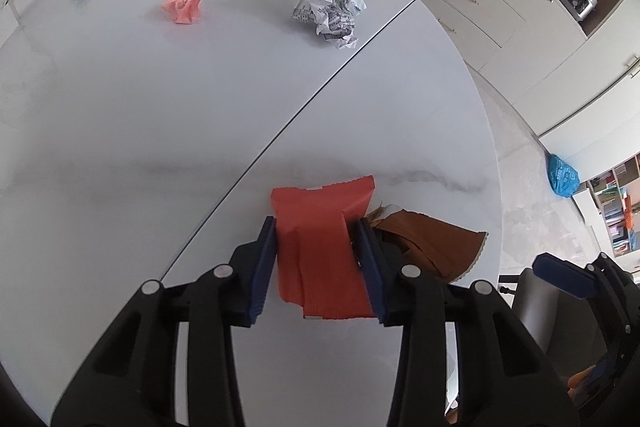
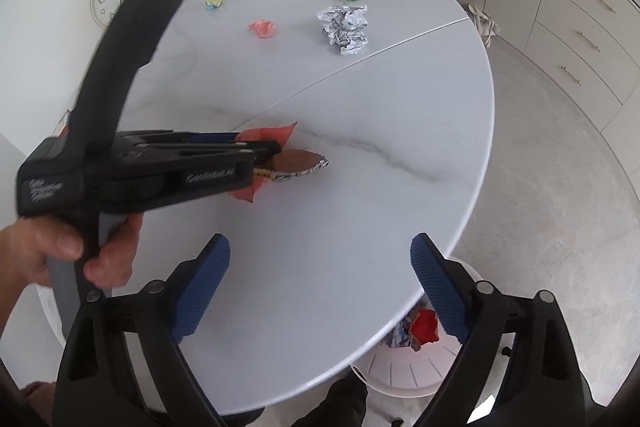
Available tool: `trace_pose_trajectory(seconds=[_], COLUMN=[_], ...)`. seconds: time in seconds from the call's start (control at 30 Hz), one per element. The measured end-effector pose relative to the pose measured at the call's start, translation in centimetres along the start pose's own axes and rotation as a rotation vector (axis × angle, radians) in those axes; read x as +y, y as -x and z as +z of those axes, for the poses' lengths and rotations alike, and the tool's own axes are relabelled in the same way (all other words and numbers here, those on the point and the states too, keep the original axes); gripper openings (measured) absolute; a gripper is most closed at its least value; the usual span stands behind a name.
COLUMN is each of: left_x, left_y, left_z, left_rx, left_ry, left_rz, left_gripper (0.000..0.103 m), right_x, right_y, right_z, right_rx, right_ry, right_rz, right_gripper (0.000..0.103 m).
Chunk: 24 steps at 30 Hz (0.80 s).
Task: Collect trash
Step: 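Grasp the brown wrapper with the right gripper while the left holds the orange paper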
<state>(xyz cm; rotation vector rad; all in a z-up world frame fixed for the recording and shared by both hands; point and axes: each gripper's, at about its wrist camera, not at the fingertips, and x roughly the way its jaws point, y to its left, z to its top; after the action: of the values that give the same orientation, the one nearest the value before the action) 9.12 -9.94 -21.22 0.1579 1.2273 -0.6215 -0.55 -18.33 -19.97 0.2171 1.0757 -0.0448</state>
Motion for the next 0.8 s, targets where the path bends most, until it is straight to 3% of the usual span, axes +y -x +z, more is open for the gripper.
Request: trace_pose_trajectory(seconds=[0.37, 0.5, 0.7, 0.8], left_x=[3.0, 3.5, 4.1, 4.0], left_y=[1.3, 1.3, 3.1, 5.3], left_z=[-1.2, -1.8, -2.4, -2.6], left_rx=[-0.019, -0.018, -0.079, -0.132], left_ry=[0.051, 0.044, 0.053, 0.046], left_rz=[-0.004, 0.001, -0.022, -0.049], left_gripper=[0.039, 0.039, 0.039, 0.039], right_x=[0.9, 0.1, -1.2, -1.3], right_y=[-0.6, -0.4, -1.5, -1.7], right_z=[1.4, 2.0, 3.4, 3.7], right_rx=[0.003, 0.002, 0.047, 0.068], right_ry=[0.028, -0.026, -0.215, -0.314], right_rz=[0.003, 0.038, 0.244, 0.373], right_gripper=[0.087, 0.087, 0.067, 0.065])
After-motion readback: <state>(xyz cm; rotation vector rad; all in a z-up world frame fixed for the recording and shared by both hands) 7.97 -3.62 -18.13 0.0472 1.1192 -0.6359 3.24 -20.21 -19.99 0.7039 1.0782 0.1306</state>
